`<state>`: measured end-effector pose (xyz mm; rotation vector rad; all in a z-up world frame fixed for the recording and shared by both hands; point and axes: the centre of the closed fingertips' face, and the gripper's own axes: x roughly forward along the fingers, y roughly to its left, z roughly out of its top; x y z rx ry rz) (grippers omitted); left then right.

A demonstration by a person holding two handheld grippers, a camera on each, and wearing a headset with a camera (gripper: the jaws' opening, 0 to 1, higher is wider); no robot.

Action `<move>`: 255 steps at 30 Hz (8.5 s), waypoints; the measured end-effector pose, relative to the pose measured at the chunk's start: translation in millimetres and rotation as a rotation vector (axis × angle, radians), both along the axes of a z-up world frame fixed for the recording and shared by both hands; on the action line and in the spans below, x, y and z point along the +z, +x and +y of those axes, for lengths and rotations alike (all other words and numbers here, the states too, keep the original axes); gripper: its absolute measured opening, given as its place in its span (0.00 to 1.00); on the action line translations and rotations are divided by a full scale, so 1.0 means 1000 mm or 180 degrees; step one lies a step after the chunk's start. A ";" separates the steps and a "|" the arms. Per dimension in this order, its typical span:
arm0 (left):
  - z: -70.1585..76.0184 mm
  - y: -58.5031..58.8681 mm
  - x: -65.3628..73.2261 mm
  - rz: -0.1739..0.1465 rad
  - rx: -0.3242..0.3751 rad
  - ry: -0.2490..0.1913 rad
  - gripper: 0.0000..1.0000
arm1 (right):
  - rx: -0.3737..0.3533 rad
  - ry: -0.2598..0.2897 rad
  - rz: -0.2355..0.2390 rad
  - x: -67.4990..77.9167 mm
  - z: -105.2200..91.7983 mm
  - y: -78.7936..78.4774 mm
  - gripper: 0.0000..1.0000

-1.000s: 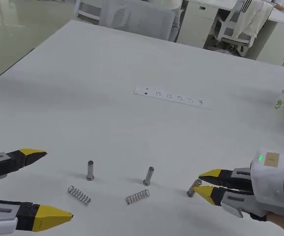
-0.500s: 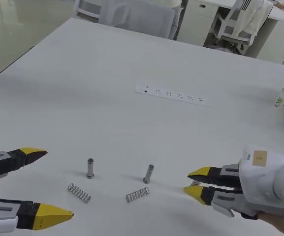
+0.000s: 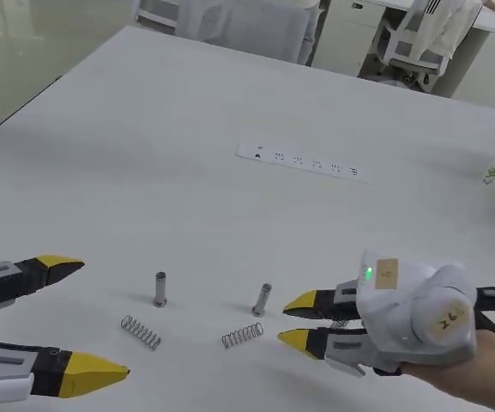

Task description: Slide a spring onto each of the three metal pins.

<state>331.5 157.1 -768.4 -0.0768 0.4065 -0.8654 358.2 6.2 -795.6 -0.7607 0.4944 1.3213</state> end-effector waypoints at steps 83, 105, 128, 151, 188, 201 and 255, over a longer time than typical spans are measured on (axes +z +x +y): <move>-0.010 -0.016 -0.005 0.0153 -0.0257 0.0030 0.79 | 0.0145 -0.0271 0.0167 -0.013 -0.016 -0.009 0.08; -0.090 -0.014 -0.010 0.0127 -0.1135 0.0181 0.50 | 0.0207 -0.0218 0.0141 -0.003 -0.002 -0.027 0.08; -0.144 -0.002 -0.009 -0.0074 -0.1494 0.0164 0.21 | 0.0219 -0.0141 0.0125 0.006 0.005 -0.032 0.07; -0.153 -0.006 -0.008 -0.0197 -0.1692 0.0153 0.03 | 0.0336 -0.0127 0.0135 0.010 0.004 -0.039 0.07; -0.152 -0.020 -0.009 -0.0145 -0.1925 0.0177 0.02 | 0.0304 0.0117 0.0267 0.017 -0.002 -0.050 0.07; -0.151 -0.020 -0.011 -0.0229 -0.1946 0.0244 0.03 | 0.0347 0.0298 0.0284 0.037 0.008 -0.051 0.07; -0.139 -0.013 -0.006 -0.0228 -0.1762 0.0363 0.24 | 0.0480 0.0549 -0.0208 0.060 0.037 -0.050 0.07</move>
